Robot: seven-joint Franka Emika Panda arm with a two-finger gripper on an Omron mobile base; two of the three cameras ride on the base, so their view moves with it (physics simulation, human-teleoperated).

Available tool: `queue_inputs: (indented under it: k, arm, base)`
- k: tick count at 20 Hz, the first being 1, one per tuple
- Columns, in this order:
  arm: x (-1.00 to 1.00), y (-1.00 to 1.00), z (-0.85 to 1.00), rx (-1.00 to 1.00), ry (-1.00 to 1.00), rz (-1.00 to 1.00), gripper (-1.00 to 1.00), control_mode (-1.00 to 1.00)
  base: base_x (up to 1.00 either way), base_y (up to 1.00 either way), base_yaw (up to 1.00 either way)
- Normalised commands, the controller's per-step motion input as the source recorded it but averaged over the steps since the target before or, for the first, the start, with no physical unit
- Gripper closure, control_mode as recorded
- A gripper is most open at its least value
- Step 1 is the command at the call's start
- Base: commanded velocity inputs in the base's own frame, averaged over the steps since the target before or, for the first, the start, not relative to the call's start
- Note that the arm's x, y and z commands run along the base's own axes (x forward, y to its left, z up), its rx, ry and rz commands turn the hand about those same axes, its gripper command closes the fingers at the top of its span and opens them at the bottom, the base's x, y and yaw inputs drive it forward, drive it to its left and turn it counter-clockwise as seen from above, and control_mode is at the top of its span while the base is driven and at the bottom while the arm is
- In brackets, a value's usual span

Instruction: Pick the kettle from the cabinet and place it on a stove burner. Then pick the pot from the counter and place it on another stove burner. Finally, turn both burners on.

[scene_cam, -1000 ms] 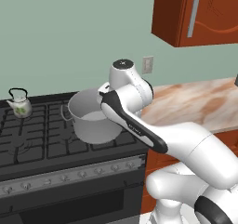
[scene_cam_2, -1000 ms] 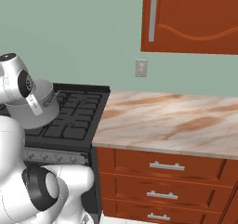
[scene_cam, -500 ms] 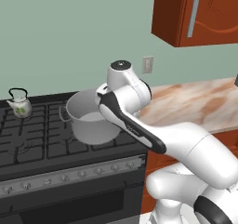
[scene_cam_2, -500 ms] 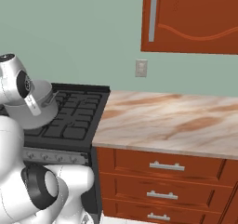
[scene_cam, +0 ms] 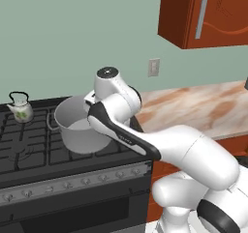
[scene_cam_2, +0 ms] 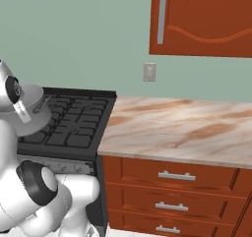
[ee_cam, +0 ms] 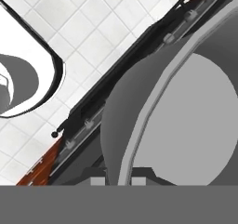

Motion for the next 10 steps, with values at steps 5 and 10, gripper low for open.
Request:
queue_inputs:
  k: [5,10]
  arm:
    - [0.10,0.50,0.00,-0.01,0.00,0.00,1.00,-1.00]
    - [0.14,0.48,0.00,0.00,0.00,0.00,1.00,-1.00]
  base:
    - [0.00,0.00,0.00]
    - [0.00,0.00,0.00]
